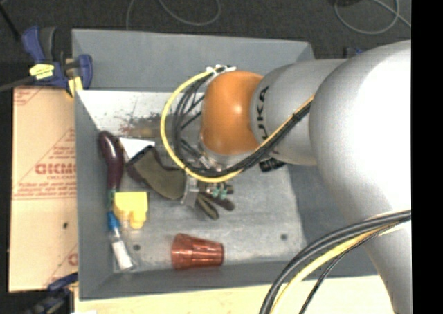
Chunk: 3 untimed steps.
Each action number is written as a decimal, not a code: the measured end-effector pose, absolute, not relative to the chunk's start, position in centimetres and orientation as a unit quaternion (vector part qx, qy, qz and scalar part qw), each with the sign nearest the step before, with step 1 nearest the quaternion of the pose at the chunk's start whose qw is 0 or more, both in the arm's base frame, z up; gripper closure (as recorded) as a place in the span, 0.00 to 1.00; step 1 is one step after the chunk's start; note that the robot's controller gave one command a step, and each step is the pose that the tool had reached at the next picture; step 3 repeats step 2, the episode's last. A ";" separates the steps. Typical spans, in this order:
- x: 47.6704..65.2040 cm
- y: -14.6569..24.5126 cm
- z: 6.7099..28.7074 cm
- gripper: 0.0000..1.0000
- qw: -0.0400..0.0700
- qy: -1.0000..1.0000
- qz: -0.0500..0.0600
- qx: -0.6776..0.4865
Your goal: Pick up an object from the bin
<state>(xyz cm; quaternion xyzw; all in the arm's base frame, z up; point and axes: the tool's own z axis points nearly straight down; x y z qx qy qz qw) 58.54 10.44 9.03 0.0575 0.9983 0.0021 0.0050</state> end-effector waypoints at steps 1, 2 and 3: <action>58.5 10.4 11.1 1.00 0.005 0.998 0.002 0.057; 58.7 10.4 12.7 1.00 0.008 0.998 0.003 0.057; 58.7 10.4 12.7 1.00 0.008 0.998 0.003 0.057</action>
Offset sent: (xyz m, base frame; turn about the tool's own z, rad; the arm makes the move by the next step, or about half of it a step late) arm 0.0001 0.0000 0.0659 0.0000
